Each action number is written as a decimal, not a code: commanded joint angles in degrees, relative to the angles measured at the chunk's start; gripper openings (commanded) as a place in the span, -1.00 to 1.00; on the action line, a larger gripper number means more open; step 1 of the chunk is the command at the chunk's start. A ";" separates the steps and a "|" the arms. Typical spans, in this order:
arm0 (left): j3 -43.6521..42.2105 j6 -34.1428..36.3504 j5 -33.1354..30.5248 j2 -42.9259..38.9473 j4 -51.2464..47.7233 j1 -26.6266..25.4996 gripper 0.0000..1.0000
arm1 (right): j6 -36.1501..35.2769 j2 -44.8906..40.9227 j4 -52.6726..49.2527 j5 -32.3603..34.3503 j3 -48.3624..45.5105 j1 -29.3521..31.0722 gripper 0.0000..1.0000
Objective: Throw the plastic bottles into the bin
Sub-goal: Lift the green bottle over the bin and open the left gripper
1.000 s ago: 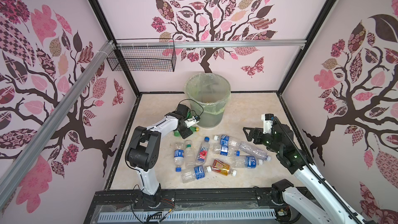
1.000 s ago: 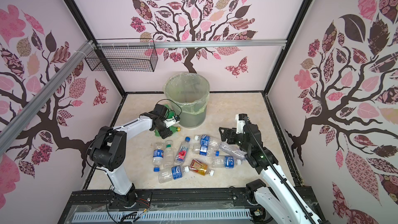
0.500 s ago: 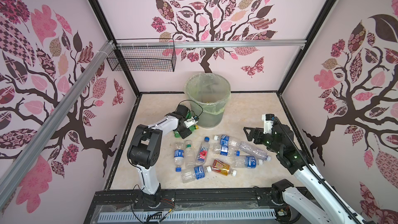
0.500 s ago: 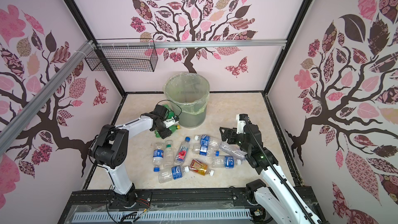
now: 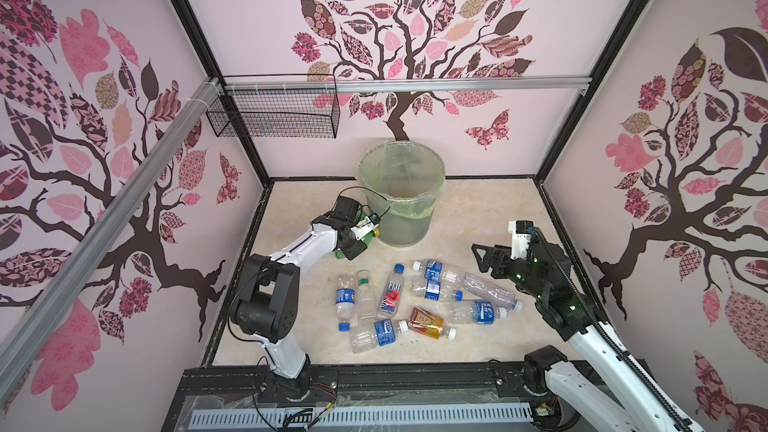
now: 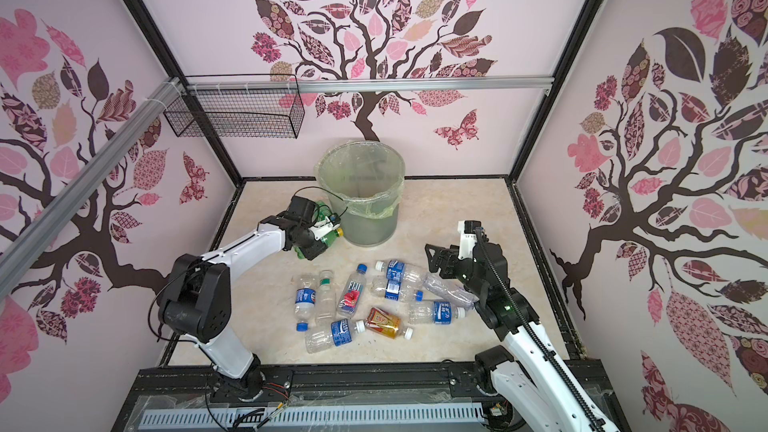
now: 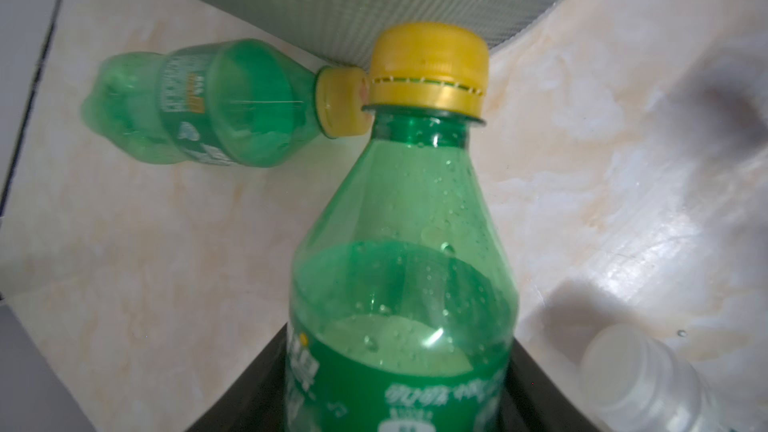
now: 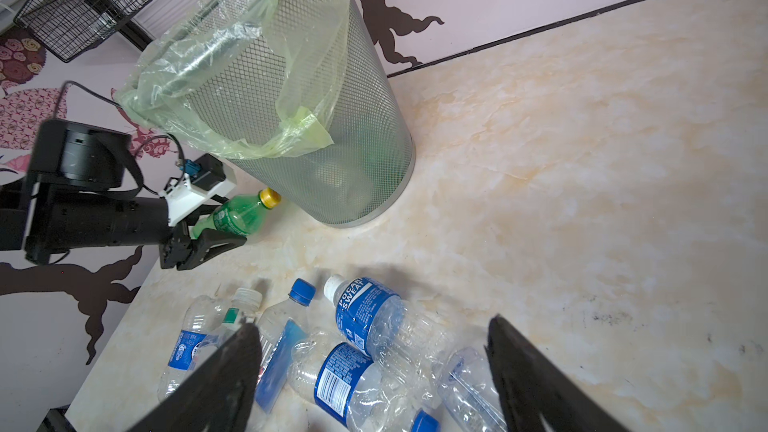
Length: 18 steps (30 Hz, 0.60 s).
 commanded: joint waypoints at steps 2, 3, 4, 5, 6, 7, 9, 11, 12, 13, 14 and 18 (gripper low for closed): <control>-2.79 -2.42 -0.22 -4.73 -2.61 -0.16 0.30 | -0.68 -0.53 1.18 -0.17 -0.16 -0.22 0.74; -3.19 -2.65 -0.03 -5.82 -3.82 -0.64 0.30 | -0.94 -0.53 1.34 -0.18 -0.24 -0.24 0.74; -3.74 -3.11 -0.11 -7.13 -4.32 -1.17 0.30 | -1.05 -0.47 1.41 0.28 -0.29 -0.22 0.74; -4.23 -3.56 -0.32 -8.33 -4.64 -1.62 0.30 | -1.05 -0.44 1.36 0.67 -0.33 -0.23 0.73; -4.86 -4.08 -0.39 -9.77 -5.14 -2.14 0.30 | -1.05 -0.39 1.44 0.99 -0.41 -0.22 0.73; -5.32 -4.60 -0.48 -11.08 -5.65 -2.53 0.30 | -1.05 -0.24 1.53 1.15 -0.46 -0.22 0.73; -6.52 -6.11 -0.38 -14.24 -6.73 -3.47 0.31 | -1.05 0.06 1.79 1.35 -0.59 -0.22 0.74; -7.99 -7.31 0.46 -17.28 -7.34 -4.13 0.31 | -0.97 0.42 1.91 1.34 -0.59 -0.27 0.73; -8.84 -7.94 1.40 -18.85 -7.65 -4.40 0.31 | -1.05 0.59 1.89 1.33 -0.59 -0.22 0.73; -9.62 -8.63 2.28 -20.45 -7.92 -4.73 0.31 | -1.05 0.79 2.02 1.37 -0.59 -0.22 0.73; -10.18 -9.10 2.89 -21.71 -8.34 -4.99 0.31 | -1.05 1.01 2.14 1.40 -0.59 -0.24 0.73; -11.89 -11.97 4.59 -27.50 -10.59 -5.41 0.31 | -1.05 1.89 2.33 1.31 -0.17 -0.22 0.73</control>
